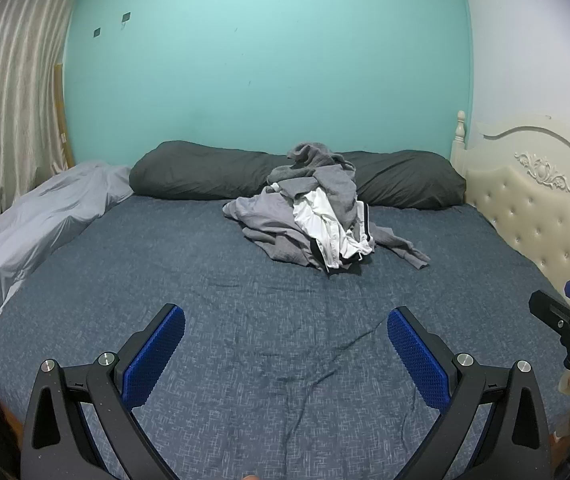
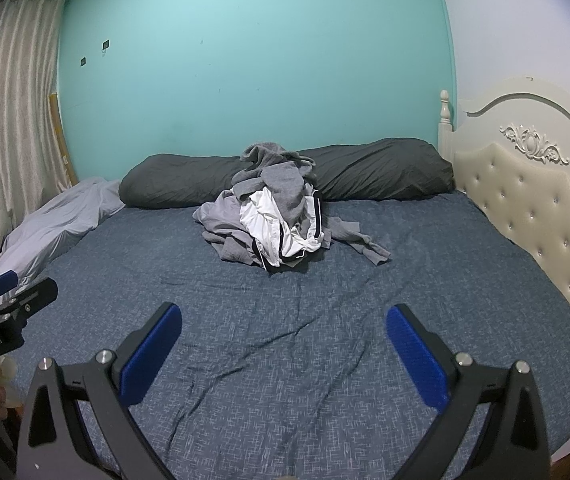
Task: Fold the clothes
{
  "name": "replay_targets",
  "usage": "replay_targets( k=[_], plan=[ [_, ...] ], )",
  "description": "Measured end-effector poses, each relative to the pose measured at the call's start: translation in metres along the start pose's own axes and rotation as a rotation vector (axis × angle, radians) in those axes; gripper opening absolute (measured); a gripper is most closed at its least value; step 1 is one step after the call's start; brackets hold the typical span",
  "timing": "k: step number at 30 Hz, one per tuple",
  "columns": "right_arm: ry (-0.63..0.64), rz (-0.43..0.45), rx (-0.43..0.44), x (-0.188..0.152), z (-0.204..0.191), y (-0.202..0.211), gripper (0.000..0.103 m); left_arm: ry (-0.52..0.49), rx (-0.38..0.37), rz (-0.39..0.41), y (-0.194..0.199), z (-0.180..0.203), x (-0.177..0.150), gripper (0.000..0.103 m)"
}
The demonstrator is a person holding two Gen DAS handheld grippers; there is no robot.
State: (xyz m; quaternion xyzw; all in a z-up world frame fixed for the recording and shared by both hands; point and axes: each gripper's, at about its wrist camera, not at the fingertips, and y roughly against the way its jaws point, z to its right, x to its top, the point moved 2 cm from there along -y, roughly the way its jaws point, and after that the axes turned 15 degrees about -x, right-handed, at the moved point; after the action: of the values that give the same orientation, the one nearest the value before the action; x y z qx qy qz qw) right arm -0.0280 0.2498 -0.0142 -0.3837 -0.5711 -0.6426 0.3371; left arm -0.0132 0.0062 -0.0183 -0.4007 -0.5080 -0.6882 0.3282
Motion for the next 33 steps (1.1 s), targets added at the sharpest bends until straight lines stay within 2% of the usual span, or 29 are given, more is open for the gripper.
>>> replay_targets(
  k=[33],
  plan=[
    [-0.004, 0.001, 0.002, 0.000, 0.004, 0.000, 0.103, -0.005, 0.006, -0.018, 0.003, 0.002, 0.013, 0.103]
  ],
)
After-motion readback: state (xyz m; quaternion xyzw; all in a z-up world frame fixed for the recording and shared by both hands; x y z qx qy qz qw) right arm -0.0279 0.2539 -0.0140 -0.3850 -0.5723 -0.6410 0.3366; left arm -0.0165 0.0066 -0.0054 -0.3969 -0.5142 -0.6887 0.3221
